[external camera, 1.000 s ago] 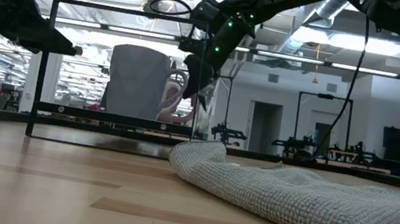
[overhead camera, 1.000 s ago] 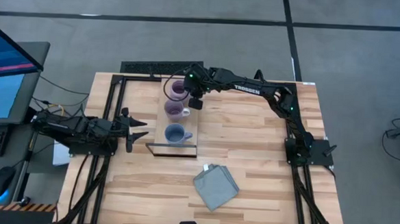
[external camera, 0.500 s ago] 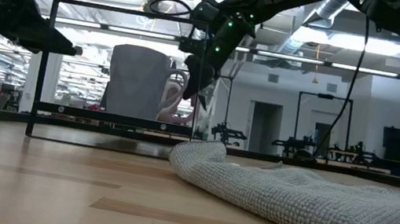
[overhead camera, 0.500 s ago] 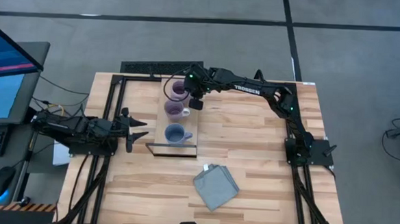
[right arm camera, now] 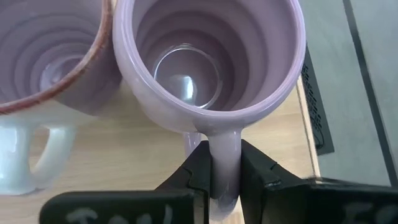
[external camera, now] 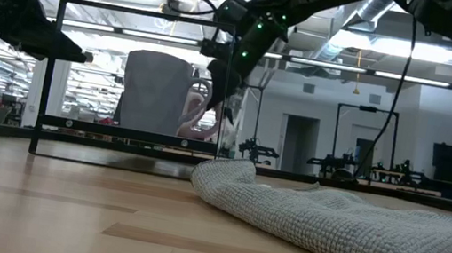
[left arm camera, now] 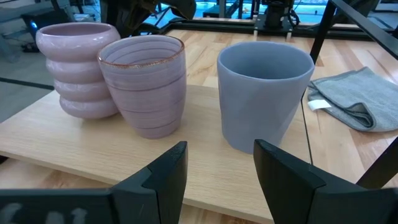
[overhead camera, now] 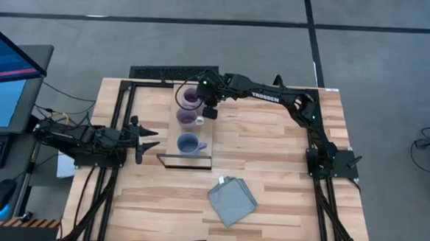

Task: Stack small to large cups/mugs on shelf
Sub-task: Put the light purple cup on the shelf

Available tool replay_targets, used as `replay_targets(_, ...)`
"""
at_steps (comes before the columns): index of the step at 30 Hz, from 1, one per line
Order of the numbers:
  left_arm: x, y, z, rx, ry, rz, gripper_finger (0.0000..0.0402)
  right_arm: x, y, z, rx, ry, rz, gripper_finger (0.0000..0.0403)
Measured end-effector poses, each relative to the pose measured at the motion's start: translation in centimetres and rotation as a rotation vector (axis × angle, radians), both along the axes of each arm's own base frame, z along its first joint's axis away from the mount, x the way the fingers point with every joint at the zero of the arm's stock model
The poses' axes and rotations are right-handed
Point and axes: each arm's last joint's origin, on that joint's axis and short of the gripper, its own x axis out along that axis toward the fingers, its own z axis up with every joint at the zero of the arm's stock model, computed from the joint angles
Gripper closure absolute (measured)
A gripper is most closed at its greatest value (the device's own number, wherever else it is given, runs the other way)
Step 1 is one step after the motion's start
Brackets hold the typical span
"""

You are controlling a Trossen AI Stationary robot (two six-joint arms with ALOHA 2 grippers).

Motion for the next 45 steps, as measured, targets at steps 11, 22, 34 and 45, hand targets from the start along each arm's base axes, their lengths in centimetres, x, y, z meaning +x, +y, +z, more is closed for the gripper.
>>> replay_targets(11,0.0,0.0,0.0,0.000,0.000,0.000,0.0225,0.1,0.3,0.0,0.006,-0.003,0.030,0.0341)
replay_targets(22,0.0,0.0,0.0,-0.001,-0.001,0.000,0.0225,0.3,0.1,0.1,-0.003,-0.026,0.023,0.0341)
replay_targets(34,0.0,0.0,0.0,-0.001,0.000,0.000,0.0225,0.2,0.1,-0.8,-0.003,-0.023,0.023,0.0341)
replay_targets(45,0.0,0.0,0.0,0.000,0.000,0.000,0.0225,0.3,0.1,-0.9,-0.004,-0.035,0.019,0.0328)
